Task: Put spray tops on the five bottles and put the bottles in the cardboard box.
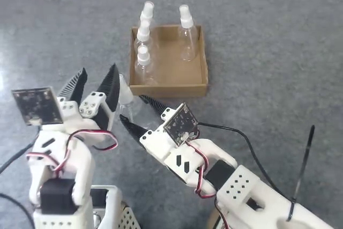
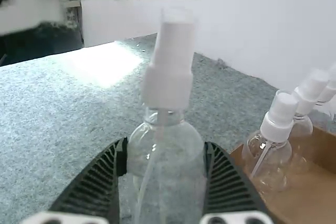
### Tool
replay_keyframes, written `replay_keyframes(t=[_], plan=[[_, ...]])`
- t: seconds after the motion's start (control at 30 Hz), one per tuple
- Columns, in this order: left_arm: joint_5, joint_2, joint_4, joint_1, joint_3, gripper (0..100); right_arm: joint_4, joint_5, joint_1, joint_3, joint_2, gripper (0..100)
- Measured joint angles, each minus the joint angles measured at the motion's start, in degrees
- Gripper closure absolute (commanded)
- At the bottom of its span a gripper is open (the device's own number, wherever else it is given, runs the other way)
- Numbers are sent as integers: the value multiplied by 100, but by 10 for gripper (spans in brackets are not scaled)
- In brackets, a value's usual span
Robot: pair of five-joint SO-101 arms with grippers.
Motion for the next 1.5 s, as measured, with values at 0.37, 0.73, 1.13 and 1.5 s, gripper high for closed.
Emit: replay_keyframes(t=[0.37,0.73,1.13,1.5], plan=[[-316,-18,747,-18,-70,790,9,18,0,18,18,982],[-492,-53,1389,9,-607,790,9,35,0,18,18,982],[-580,-53,1398,9,-1178,790,0,35,0,0,9,982],[-580,-53,1398,-659,-1222,791,-220,35,0,0,9,982]])
